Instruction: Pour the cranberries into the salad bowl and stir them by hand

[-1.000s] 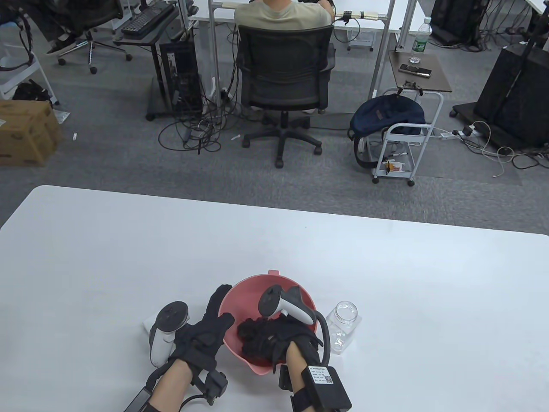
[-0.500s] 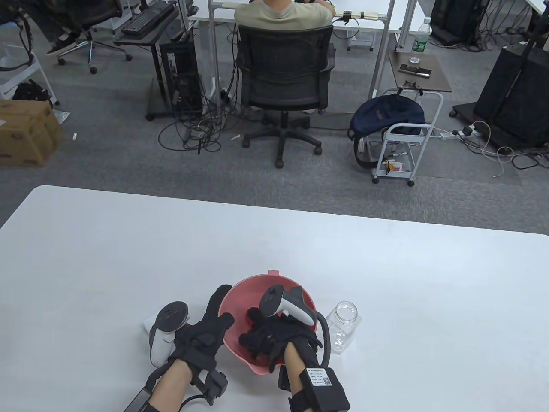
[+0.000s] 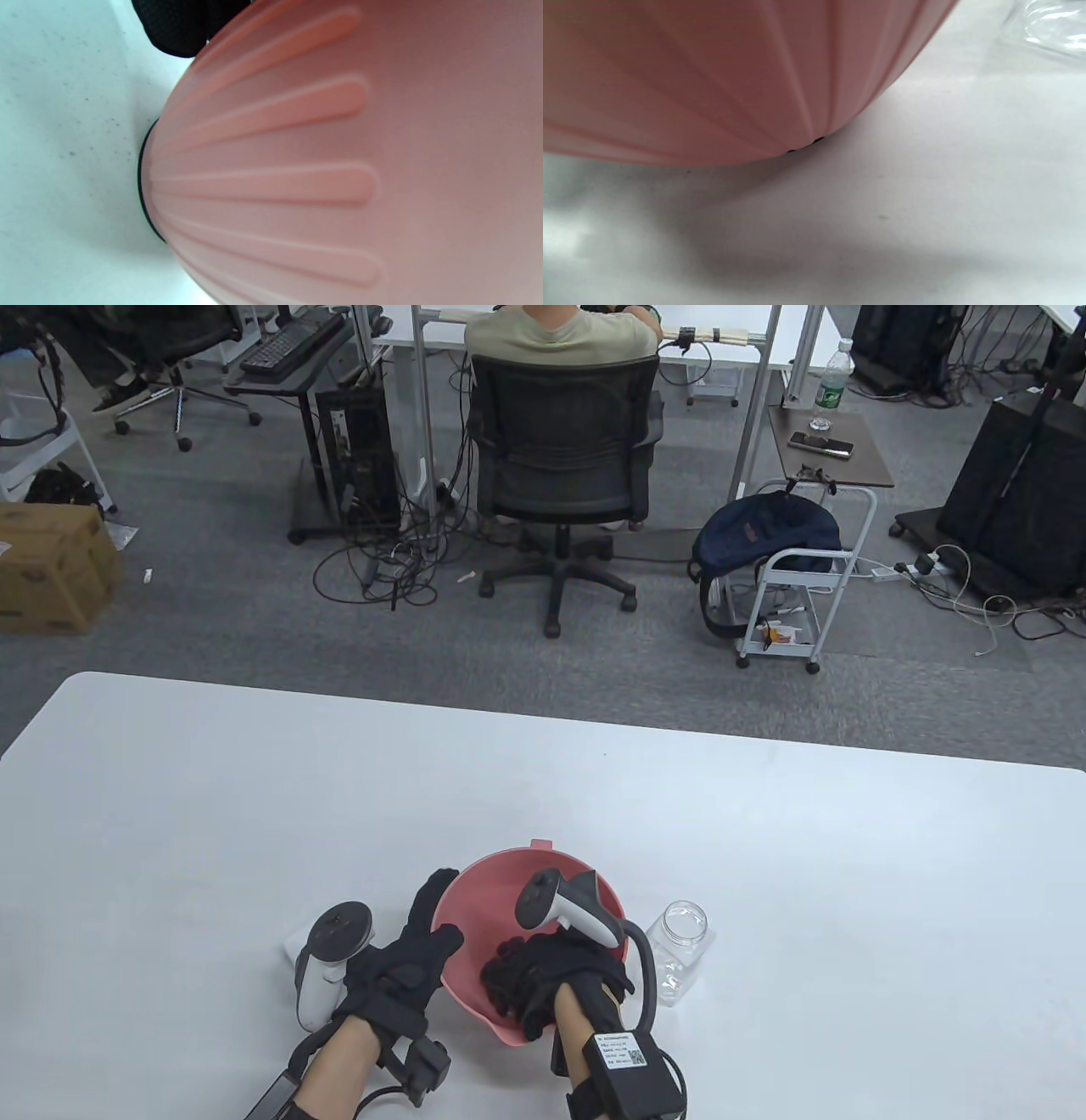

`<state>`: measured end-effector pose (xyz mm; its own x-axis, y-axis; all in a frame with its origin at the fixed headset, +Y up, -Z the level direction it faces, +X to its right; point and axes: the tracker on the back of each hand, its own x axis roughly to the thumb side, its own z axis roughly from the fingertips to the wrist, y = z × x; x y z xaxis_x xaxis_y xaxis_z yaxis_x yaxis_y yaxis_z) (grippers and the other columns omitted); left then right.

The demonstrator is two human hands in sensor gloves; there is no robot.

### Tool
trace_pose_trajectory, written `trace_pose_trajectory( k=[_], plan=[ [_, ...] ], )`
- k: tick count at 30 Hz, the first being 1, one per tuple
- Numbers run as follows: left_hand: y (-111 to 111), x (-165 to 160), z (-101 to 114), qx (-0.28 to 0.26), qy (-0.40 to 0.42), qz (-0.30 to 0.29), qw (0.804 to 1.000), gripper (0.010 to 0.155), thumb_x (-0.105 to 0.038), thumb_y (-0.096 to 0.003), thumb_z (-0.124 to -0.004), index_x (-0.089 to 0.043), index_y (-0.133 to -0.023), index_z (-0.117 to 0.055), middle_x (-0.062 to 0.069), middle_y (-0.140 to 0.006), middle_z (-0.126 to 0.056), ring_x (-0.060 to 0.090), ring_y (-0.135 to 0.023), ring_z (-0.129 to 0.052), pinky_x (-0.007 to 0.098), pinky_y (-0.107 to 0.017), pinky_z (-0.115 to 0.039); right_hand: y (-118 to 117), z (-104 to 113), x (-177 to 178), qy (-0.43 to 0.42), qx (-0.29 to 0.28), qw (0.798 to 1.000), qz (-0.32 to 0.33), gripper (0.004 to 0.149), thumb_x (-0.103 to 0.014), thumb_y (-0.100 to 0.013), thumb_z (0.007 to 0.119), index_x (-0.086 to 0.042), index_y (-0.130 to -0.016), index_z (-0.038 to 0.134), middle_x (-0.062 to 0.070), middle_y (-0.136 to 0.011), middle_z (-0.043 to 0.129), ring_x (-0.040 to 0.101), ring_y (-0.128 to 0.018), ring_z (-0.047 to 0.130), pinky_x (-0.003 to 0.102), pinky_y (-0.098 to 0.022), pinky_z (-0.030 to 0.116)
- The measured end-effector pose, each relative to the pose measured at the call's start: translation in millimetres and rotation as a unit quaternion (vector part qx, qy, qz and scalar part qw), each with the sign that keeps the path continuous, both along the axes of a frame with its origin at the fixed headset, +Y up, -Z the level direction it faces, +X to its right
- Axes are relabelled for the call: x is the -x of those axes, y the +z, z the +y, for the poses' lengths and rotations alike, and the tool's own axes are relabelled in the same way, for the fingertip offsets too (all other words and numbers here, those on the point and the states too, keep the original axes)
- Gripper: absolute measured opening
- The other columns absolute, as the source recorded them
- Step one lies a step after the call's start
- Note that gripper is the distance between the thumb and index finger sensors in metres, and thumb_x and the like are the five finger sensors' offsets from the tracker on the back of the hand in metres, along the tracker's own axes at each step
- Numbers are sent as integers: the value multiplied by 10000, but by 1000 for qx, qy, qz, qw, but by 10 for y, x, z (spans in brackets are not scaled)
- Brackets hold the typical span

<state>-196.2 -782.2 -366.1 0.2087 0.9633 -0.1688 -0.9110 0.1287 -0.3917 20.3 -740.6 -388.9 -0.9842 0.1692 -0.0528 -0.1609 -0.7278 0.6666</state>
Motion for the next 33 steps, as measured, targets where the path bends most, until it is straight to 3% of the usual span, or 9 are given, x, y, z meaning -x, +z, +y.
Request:
trace_pose_trajectory(
  k=[2,5,9,16,20,28,33],
  plan=[
    [0,0,0,0,0,0,1000,678,-514,-603,-593,-541,-1120,-155,49,-1264,-351,420,-1113,-493,536,-774,-604,-6,-9,5,7,3,1000,4,810,-788,-564,636,-121,-1019,703,102,-916,891,11,-507,1029,90,-259,899],
    [0,0,1,1,0,0,1000,677,-514,-604,-592,-541,-1120,-155,47,-1264,-351,419,-1115,-490,536,-774,-605,-13,-27,21,6,15,1000,13,750,-785,-552,650,-184,-984,769,42,-861,948,-42,-430,1015,75,-213,880],
    [-2,0,-2,0,0,-1,1000,678,-518,-603,-594,-543,-1119,-155,47,-1263,-352,420,-1114,-491,536,-774,-605,-5,-56,52,37,24,999,28,557,-803,-473,700,-490,-916,828,-219,-840,998,-105,-444,996,44,-249,884],
    [-3,-3,-4,3,6,-4,1000,680,-519,-603,-596,-544,-1119,-153,50,-1265,-345,423,-1115,-484,540,-776,-598,-9,-49,68,27,13,999,39,489,-772,-416,768,-645,-888,779,-385,-902,956,-76,-727,998,122,-457,940],
    [-5,-2,-4,4,6,-5,1000,680,-520,-603,-594,-542,-1120,-153,50,-1264,-345,423,-1115,-482,541,-777,-597,2,-13,68,-11,-2,999,46,539,-773,-398,784,-692,-926,709,-470,-961,909,-50,-955,929,295,-678,891],
    [-3,-7,-4,6,8,-5,1000,679,-522,-605,-592,-543,-1121,-152,49,-1265,-344,422,-1117,-478,542,-779,-593,-7,-10,71,-35,-9,998,51,682,-812,-360,791,-740,-990,537,-520,-1118,709,-92,-1134,700,368,-776,794],
    [-4,-5,-5,6,8,-5,1000,678,-523,-604,-592,-543,-1121,-154,49,-1265,-345,422,-1116,-481,541,-778,-595,-16,-20,73,-46,-13,998,48,744,-800,-361,820,-724,-1015,474,-460,-1192,527,-23,-1183,549,410,-799,749]
  ],
)
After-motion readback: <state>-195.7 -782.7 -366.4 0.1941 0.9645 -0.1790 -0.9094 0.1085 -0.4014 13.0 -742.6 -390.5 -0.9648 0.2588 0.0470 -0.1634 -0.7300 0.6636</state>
